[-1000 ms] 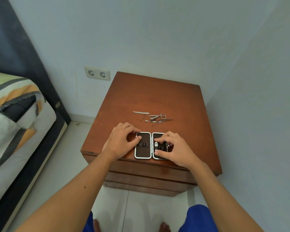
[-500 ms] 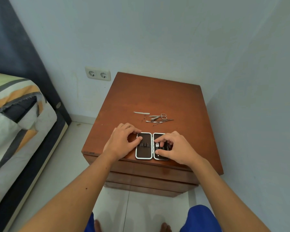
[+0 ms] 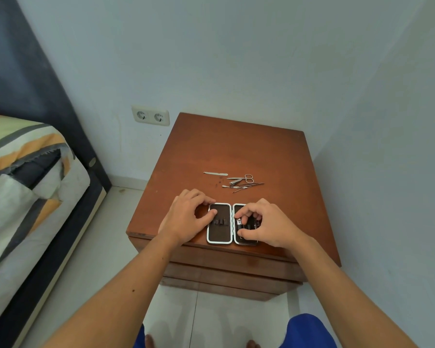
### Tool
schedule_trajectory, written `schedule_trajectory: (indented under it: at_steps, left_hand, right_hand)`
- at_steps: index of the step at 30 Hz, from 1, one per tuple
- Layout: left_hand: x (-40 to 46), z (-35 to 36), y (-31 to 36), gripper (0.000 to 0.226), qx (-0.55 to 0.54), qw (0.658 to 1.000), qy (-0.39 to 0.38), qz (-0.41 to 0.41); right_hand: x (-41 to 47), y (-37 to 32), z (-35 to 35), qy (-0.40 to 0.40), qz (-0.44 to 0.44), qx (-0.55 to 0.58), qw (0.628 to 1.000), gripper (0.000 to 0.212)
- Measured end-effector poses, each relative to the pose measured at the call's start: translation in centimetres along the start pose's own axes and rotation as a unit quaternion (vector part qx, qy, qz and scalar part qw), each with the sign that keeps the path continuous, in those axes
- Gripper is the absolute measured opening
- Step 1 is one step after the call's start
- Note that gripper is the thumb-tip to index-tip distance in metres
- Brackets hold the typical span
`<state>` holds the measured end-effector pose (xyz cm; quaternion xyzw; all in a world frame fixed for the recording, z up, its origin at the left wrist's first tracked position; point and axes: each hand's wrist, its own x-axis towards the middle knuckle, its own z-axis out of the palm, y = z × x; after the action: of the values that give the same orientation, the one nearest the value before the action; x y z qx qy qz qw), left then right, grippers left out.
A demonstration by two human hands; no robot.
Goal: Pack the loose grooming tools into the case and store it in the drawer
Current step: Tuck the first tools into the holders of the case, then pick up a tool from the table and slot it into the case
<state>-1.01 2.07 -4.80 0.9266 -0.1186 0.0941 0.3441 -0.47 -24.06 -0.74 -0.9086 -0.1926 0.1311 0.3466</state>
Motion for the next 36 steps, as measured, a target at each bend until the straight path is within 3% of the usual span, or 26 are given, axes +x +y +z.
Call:
schedule_trajectory:
  at_steps: [10, 15, 17, 22, 28, 31, 36]
  left_hand:
    - [-0.1, 0.0, 0.0, 0.022, 0.0, 1.0, -0.001, 0.001]
    - [0.0, 0.0, 0.0, 0.023, 0.0, 1.0, -0.003, 0.0]
    - [0.0, 0.0, -0.1, 0.023, 0.001, 1.0, -0.003, 0.001]
    - [0.0, 0.1, -0.2, 0.023, 0.002, 1.0, 0.002, -0.001]
    - [0.0, 0.1, -0.2, 0.023, 0.001, 1.0, -0.001, -0.004]
    - [0.0, 0.1, -0.2, 0.023, 0.001, 1.0, -0.001, -0.002]
    - [0.1, 0.2, -0.3, 0.023, 0.0, 1.0, -0.002, -0.006]
  right_hand:
    - [-0.3, 0.0, -0.2, 0.018, -0.009, -0.002, 1.0, 0.033]
    - [3.1, -0.1, -1.2, 0.147, -0.011, -0.034, 0.988, 0.013]
    - [5.3, -0.5, -1.3, 0.163, -0.014, -0.073, 0.984, 0.012]
    - [9.4, -0.5, -1.1, 0.12, -0.026, -0.148, 0.981, 0.022]
    - [10.3, -0.3, -0.6, 0.115, -0.03, -0.156, 0.981, 0.013]
    - [9.6, -0.9, -1.0, 0.176, -0.057, -0.125, 0.975, 0.013]
    - [5.7, -2.5, -2.4, 0.251, -0.003, 0.068, 0.966, 0.016]
